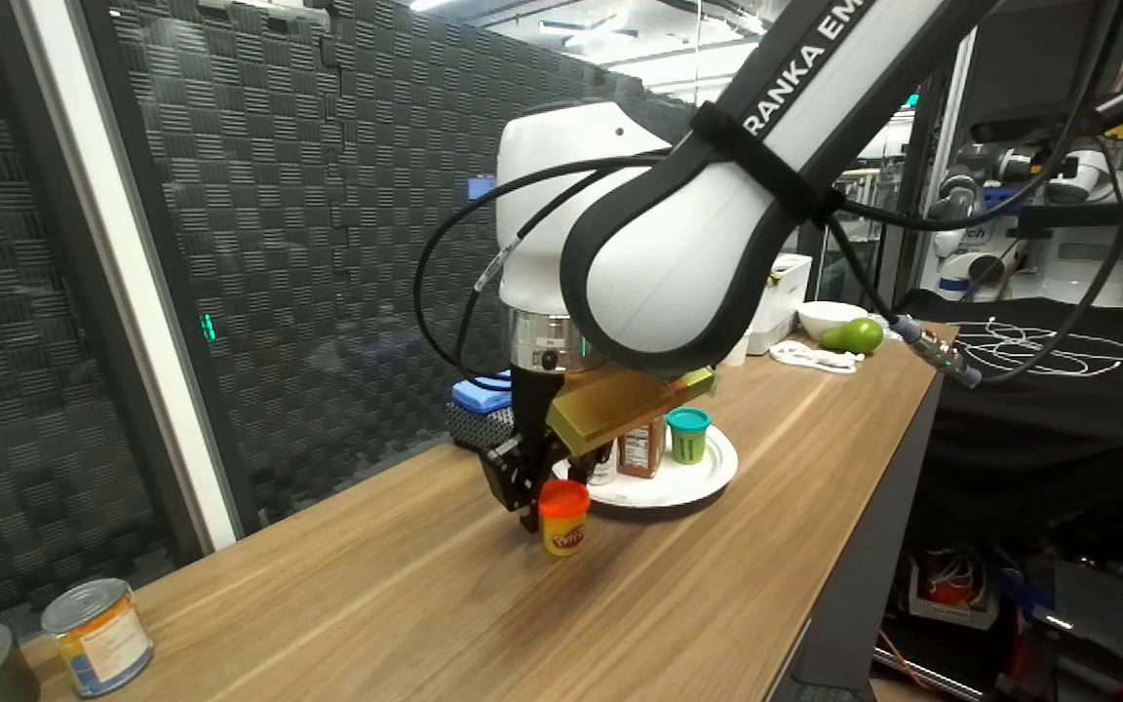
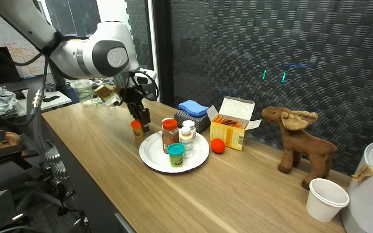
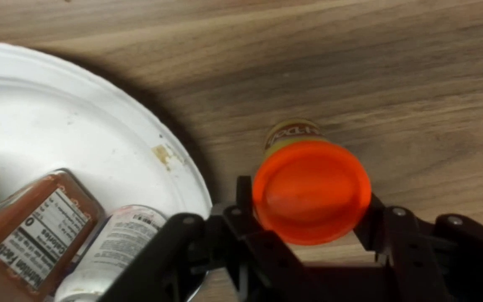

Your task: Pick the bottles and a red object and put them on the plate

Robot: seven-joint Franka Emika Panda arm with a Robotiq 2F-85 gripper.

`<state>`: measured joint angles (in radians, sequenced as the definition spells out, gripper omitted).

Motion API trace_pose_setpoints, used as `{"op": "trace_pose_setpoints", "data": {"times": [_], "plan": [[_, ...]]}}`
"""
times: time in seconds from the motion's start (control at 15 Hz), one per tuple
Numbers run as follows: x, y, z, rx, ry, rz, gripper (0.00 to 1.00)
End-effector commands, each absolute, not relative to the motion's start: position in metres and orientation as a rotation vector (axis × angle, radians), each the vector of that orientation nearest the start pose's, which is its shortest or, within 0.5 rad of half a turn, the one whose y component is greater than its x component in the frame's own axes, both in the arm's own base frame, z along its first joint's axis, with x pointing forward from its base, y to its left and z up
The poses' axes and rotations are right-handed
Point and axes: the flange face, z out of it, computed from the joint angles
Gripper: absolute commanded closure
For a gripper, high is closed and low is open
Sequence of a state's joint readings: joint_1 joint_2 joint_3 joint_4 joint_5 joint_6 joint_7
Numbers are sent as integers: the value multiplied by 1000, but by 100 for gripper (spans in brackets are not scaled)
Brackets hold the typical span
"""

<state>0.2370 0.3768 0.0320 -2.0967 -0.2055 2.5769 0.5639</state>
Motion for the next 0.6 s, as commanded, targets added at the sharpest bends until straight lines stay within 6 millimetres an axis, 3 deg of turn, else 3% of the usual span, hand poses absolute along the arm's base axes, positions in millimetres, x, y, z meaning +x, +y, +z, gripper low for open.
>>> {"op": "trace_pose_setpoints", "data": {"times": [0.0, 0.2, 0.53], "plan": [[569, 165, 269, -3169, 310, -299, 73], [568, 169, 275, -3172, 363, -332, 80], [552, 172, 287, -3208, 396, -355, 80]]}}
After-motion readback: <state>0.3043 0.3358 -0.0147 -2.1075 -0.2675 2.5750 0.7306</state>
